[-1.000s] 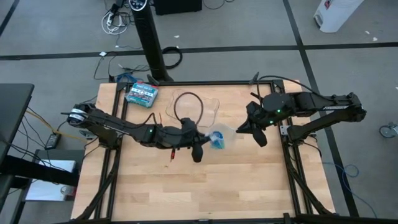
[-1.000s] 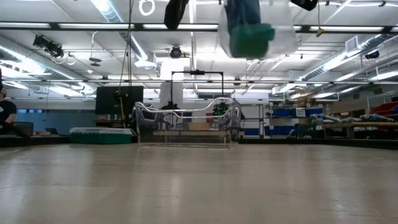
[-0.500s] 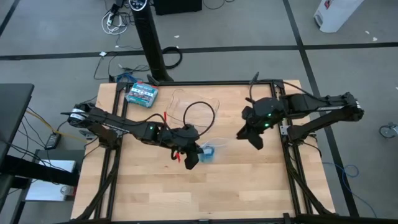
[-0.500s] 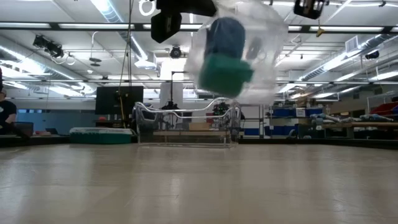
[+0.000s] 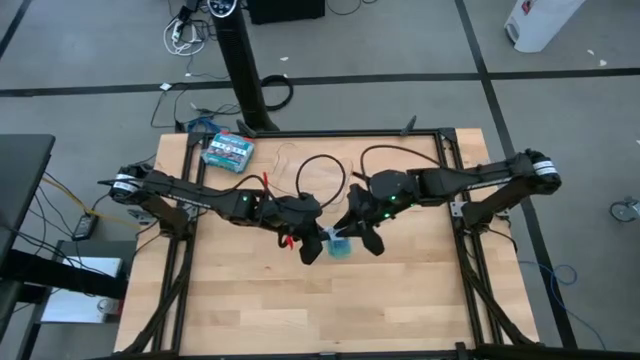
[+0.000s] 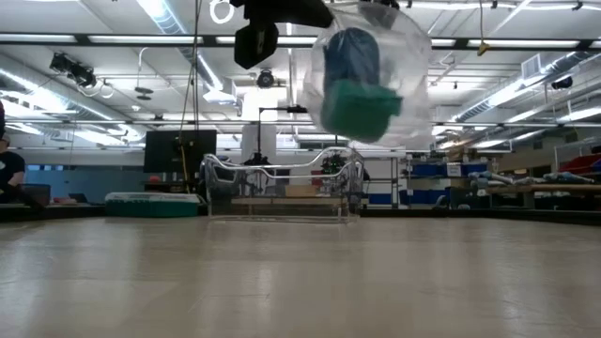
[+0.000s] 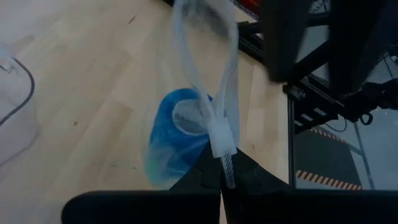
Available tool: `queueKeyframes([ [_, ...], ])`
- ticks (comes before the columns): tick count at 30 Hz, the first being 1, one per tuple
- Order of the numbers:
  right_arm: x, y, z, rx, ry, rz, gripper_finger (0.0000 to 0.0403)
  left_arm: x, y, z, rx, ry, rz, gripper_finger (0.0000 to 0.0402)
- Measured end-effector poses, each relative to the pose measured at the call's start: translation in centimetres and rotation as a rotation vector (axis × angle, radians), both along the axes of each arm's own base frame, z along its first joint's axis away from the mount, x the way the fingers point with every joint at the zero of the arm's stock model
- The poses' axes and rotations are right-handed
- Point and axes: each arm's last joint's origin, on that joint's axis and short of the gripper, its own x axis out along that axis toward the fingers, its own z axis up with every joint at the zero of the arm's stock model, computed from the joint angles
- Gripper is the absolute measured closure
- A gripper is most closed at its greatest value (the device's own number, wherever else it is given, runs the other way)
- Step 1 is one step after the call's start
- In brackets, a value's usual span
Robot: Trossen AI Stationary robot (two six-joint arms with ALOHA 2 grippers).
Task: Roll bandage
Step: Close the transparent zip bag
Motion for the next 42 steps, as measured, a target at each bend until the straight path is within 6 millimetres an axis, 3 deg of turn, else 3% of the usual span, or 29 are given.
queueKeyframes([
  [9,0.4,0.4,-0.4,-0.206,-0.053,0.052,0.0303,0.0,0.0,0.0,-0.027,0.009,0.014,0.0401],
  [27,2.9,0.6,-2.6,-0.256,-0.058,0.081,0.0286,0.0,-0.1,0.0,-0.053,0.006,-0.007,0.04],
  [42,2.8,0.6,-3.2,-0.213,0.0,0.11,0.0295,0.0,-0.2,-0.1,-0.047,0.007,-0.017,0.04],
])
